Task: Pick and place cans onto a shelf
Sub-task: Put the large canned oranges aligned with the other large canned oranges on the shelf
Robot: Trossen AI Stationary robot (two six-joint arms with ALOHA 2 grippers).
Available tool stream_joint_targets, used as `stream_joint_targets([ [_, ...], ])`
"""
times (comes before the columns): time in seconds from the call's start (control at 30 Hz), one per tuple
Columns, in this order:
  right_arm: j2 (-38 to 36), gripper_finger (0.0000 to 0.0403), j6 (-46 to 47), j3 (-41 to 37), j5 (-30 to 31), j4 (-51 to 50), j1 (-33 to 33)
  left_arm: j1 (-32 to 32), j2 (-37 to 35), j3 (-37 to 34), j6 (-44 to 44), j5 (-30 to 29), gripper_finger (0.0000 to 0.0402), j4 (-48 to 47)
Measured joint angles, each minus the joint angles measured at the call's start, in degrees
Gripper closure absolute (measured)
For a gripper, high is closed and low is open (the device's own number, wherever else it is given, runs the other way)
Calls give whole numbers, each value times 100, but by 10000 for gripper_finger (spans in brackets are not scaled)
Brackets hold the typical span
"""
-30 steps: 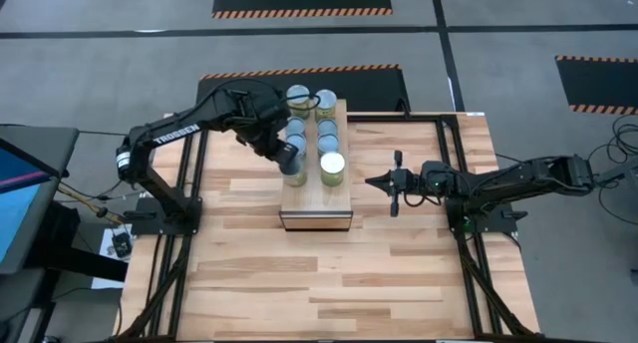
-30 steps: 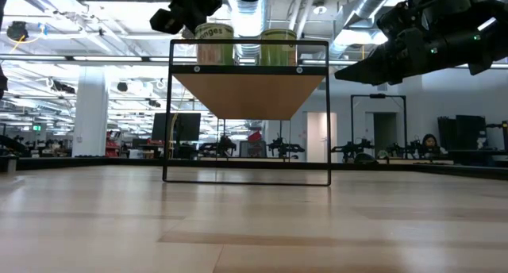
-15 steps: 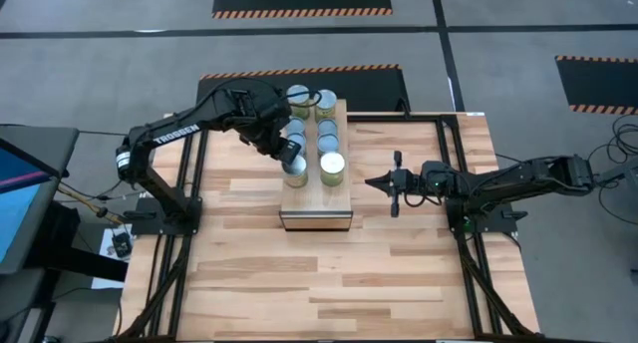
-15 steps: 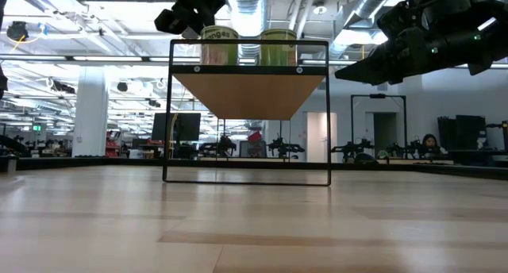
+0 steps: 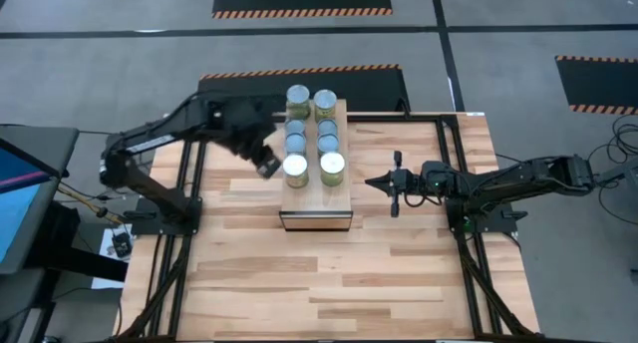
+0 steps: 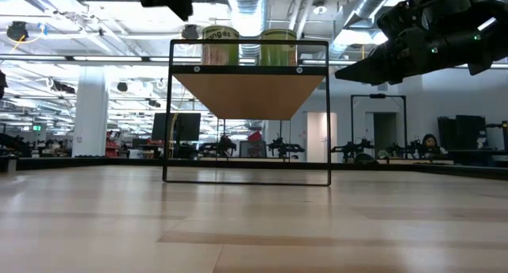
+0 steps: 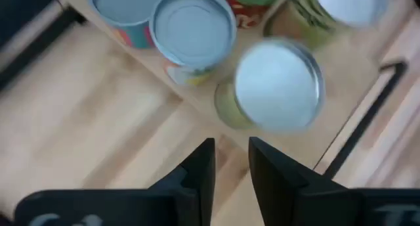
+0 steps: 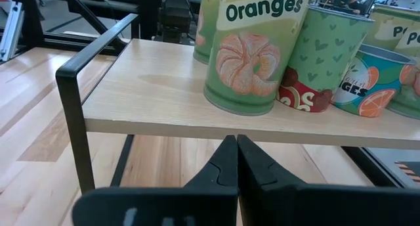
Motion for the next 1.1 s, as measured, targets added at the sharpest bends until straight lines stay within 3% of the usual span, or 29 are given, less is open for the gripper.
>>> stream_joint_targets([
  [0.13, 1, 393, 0, 0, 1, -4, -1, -767, -515, -607, 269, -524, 348, 413],
  [0.3, 0, 393, 0, 0, 2, -4, -2, -1537, -1336, -2303, 336, -1182, 394, 2063],
  [0.5, 1, 393, 0, 0, 2, -31, -2, -1763, -2342, -4564, 97, -1134, 400, 4550],
  [0.63, 1, 393, 0, 0, 2, -28, -2, -1763, -2533, -5666, 77, -1063, 401, 6014],
  [0.77, -1, 393, 0, 0, 2, -4, -2, -1667, -2542, -6239, 305, -1095, 401, 7007],
  [0.9, 1, 393, 0, 0, 4, 11, -2, -1497, -2542, -6397, 397, -1360, 401, 7307],
  [1.1, 1, 393, 0, 0, 4, 13, -2, -1297, -2520, -6477, 678, -1266, 401, 7703],
])
